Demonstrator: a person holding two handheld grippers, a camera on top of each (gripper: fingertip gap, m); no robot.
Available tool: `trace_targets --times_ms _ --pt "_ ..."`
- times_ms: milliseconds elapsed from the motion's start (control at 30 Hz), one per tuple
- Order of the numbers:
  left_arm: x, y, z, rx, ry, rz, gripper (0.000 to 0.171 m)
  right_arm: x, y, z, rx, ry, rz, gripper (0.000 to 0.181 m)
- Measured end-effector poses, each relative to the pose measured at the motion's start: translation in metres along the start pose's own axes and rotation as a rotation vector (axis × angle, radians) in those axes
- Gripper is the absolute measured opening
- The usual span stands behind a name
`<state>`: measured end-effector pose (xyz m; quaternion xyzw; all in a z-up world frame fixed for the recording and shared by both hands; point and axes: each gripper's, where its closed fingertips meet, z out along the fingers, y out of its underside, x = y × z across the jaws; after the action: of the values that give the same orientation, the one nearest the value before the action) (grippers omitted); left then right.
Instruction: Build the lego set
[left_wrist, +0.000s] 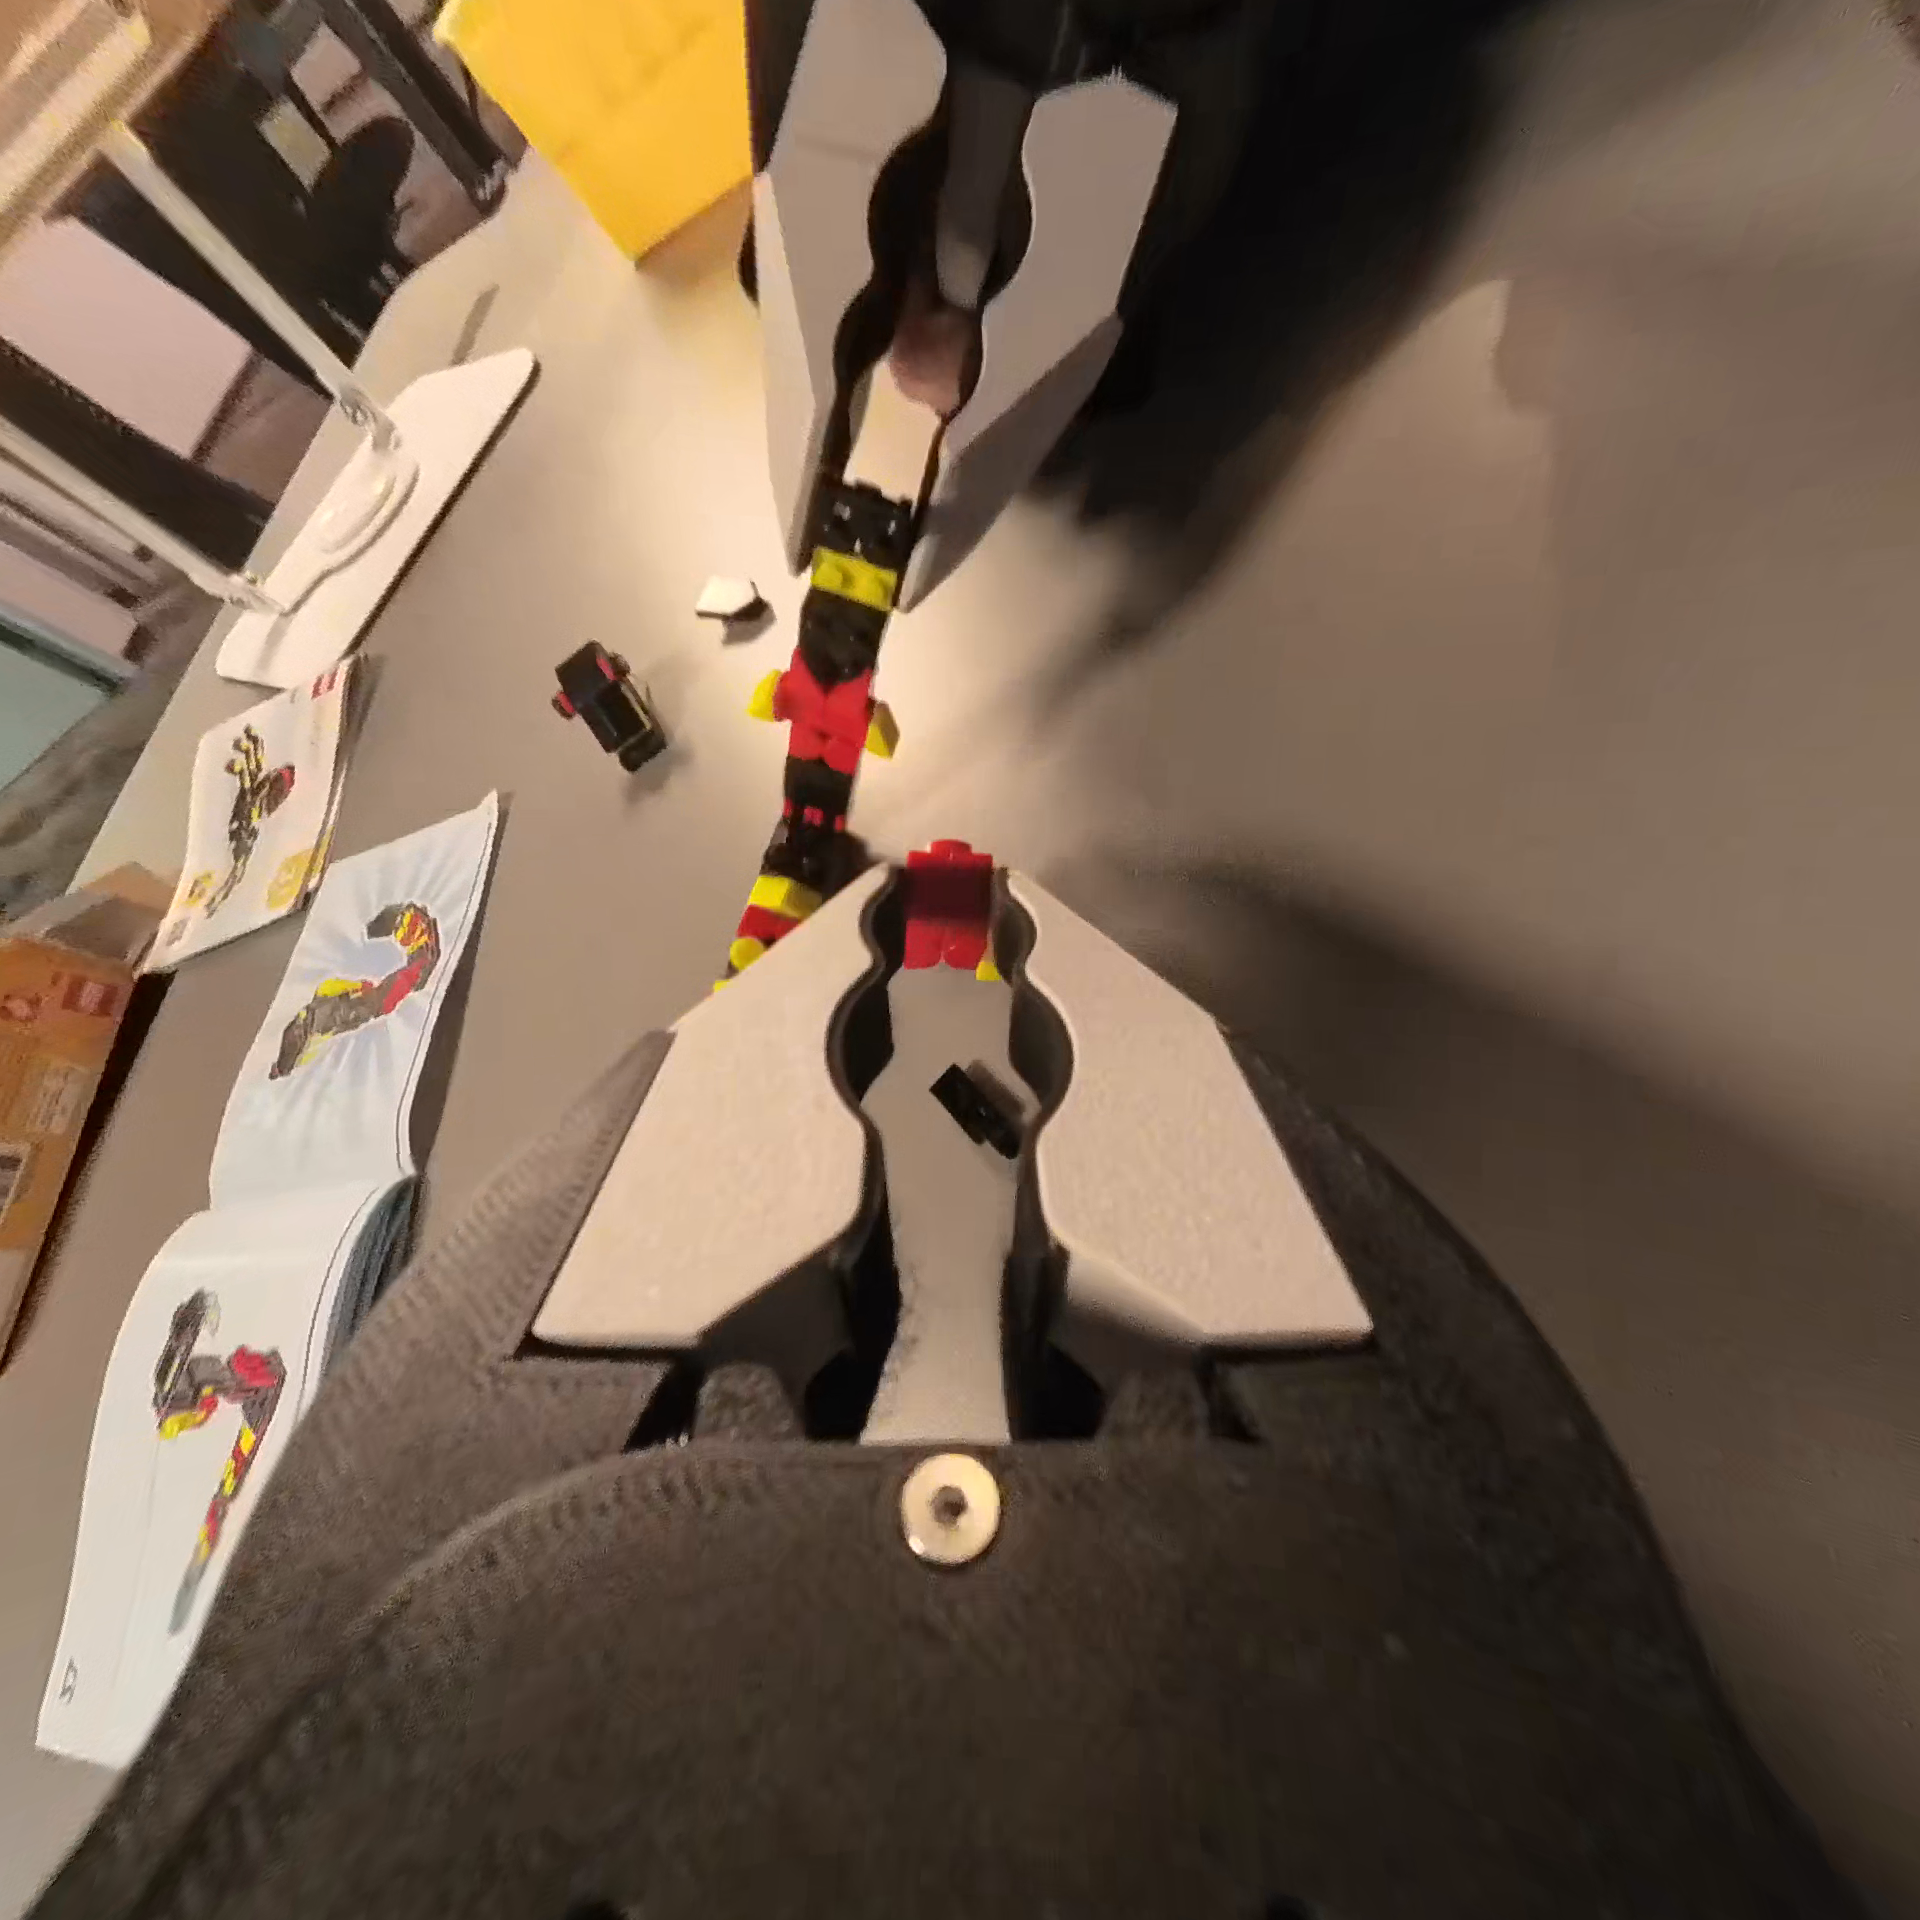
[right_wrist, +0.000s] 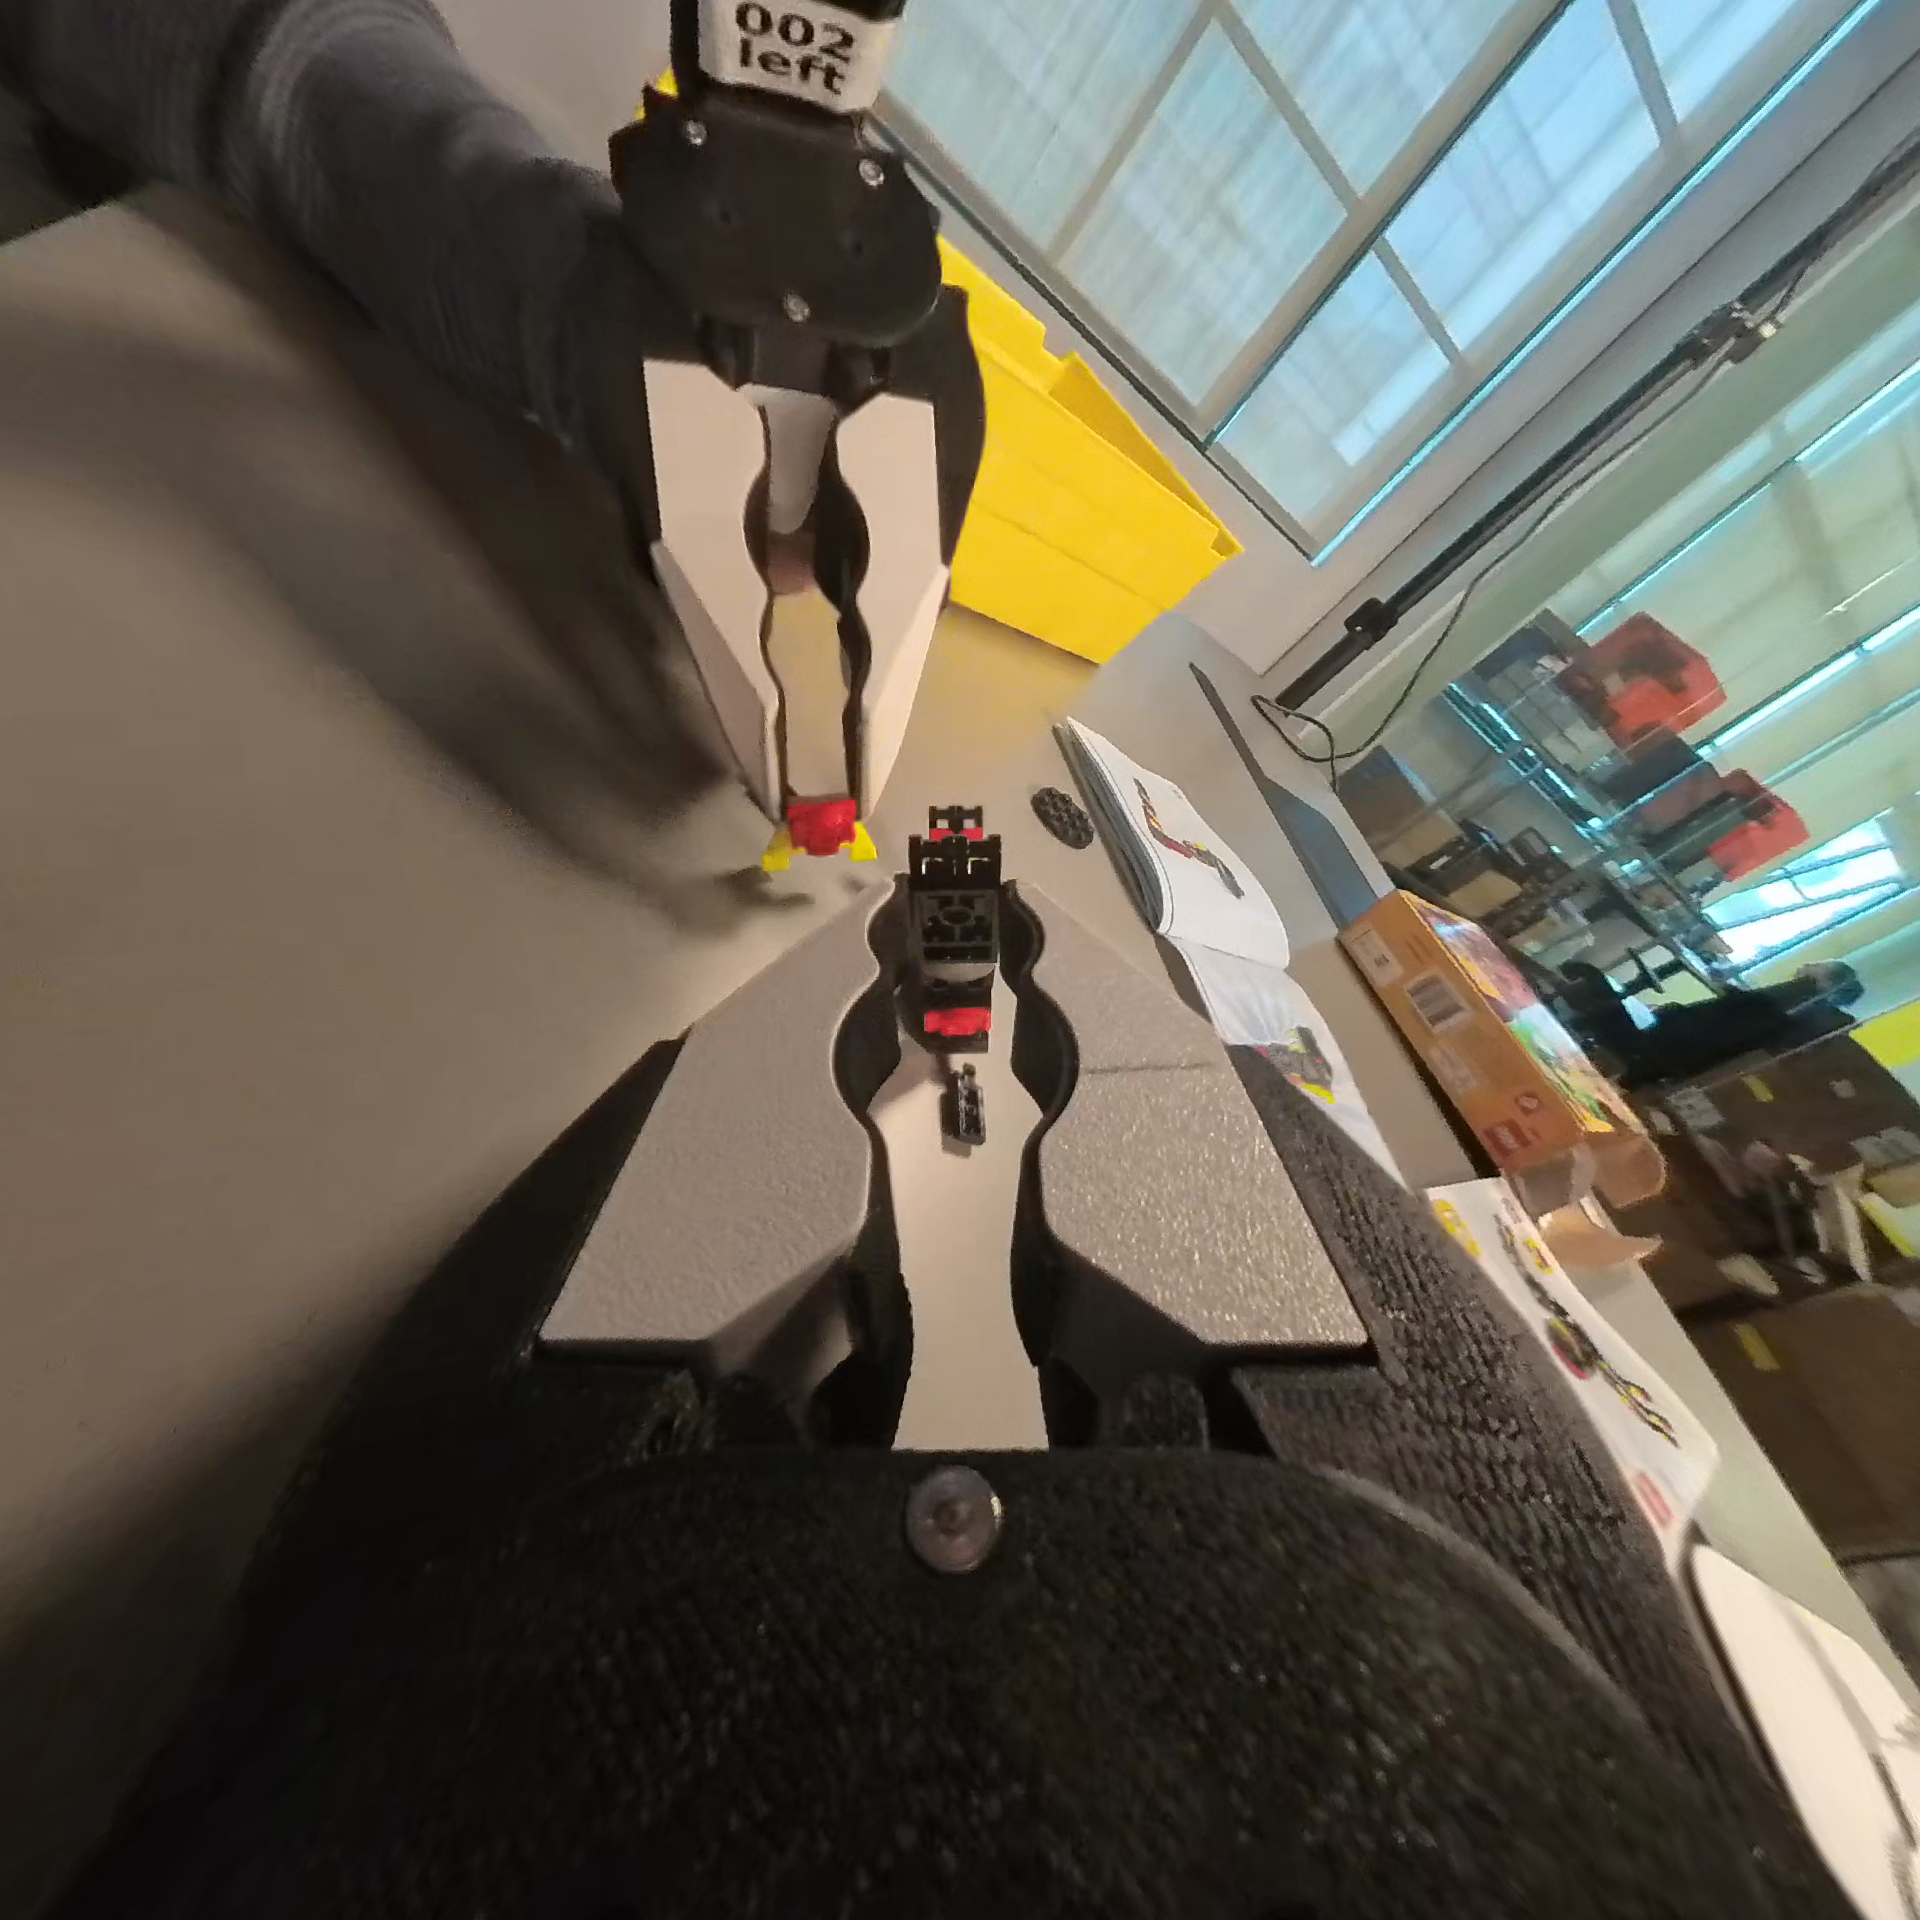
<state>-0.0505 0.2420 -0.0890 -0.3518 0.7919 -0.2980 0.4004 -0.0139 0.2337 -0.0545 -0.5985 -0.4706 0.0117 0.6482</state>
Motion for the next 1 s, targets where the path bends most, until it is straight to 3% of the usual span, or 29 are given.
trace_targets --times_ms 300,800,1000 --pt "0.001 -0.002 0.008 -0.089 0.030 -0.077 0.015 0.005 0.003 -0.007 -0.001 -0.053 0.111 0.014" --pt "0.004 0.017 0.011 -0.189 0.110 -0.180 0.015 0.008 0.039 -0.036 -0.200 -0.095 0.265 0.014" --pt "-0.005 0.019 -0.005 -0.171 0.100 -0.211 0.029 0.010 0.046 -0.040 -0.227 -0.122 0.318 0.014"
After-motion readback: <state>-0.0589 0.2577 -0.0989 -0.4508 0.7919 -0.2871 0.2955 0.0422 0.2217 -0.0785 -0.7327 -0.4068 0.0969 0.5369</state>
